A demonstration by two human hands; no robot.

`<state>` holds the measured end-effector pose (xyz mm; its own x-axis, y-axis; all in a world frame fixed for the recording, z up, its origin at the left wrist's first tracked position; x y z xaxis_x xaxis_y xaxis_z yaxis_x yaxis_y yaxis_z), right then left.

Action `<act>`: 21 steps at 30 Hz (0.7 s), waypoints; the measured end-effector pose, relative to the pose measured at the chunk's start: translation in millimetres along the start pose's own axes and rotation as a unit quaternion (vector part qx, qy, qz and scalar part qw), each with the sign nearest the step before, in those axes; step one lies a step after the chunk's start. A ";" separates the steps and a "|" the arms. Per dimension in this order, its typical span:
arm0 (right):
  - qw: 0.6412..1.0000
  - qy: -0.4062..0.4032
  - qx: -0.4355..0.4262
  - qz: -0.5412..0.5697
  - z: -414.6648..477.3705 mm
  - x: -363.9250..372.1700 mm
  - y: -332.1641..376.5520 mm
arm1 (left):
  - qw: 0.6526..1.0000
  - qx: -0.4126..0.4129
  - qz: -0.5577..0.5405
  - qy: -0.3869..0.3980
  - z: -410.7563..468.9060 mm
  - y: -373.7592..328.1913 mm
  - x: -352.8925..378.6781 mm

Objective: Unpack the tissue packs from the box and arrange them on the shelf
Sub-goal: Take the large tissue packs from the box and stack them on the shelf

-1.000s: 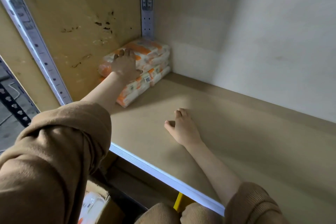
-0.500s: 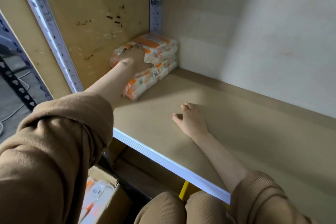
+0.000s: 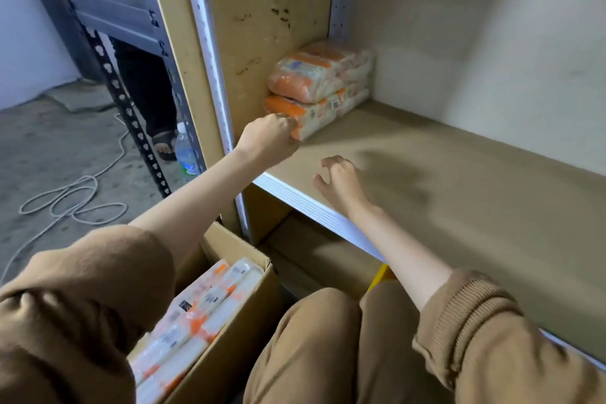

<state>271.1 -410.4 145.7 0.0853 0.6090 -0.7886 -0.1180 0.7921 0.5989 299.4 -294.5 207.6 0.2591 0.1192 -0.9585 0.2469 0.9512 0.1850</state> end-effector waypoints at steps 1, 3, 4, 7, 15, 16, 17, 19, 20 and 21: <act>1.000 0.004 -0.011 0.013 -4.2 7.8 5.6 | 1.000 0.005 0.003 0.007 -12.7 3.4 7.5; 0.999 0.021 -0.030 0.037 -14.5 23.5 17.8 | 0.999 0.000 0.012 0.030 -39.5 11.2 20.9; 0.998 0.030 -0.041 0.040 -20.5 30.1 24.1 | 0.999 -0.005 0.013 0.043 -52.4 15.4 28.0; 0.994 0.061 -0.082 0.027 -40.1 48.6 41.7 | 0.997 -0.020 0.006 0.068 -88.7 27.7 48.2; 0.969 0.191 -0.153 0.027 -81.1 111.4 66.8 | 0.987 -0.089 -0.004 0.132 -179.7 69.1 90.6; 0.966 0.204 -0.154 0.028 -84.6 119.5 69.3 | 0.985 -0.101 -0.010 0.142 -189.3 73.9 95.5; 0.964 0.215 -0.156 0.028 -87.9 127.3 71.5 | 0.982 -0.109 -0.013 0.150 -198.6 77.6 99.2; 0.958 0.237 -0.157 0.027 -95.0 141.9 75.4 | 0.980 -0.116 -0.013 0.161 -216.9 83.1 106.2; 0.955 0.250 -0.158 0.023 -98.7 148.6 77.2 | 0.979 -0.116 -0.013 0.166 -225.5 85.8 110.8; 0.952 0.261 -0.162 0.018 -102.1 154.9 78.9 | 0.978 -0.119 -0.014 0.173 -233.8 88.3 115.3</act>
<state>173.9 -257.8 56.6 -0.4172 0.4656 -0.7805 -0.4168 0.6652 0.6196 132.8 -130.2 62.7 -0.0865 0.1426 -0.9860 0.0148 0.9898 0.1418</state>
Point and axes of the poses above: each hand's wrist, its own z-axis towards the middle knuckle, its own x-axis out of the palm, y = z × x, the point moved 6 cm from there along z, towards the middle knuckle, and after that the axes turned 15 degrees about z, right-handed, at the moved point
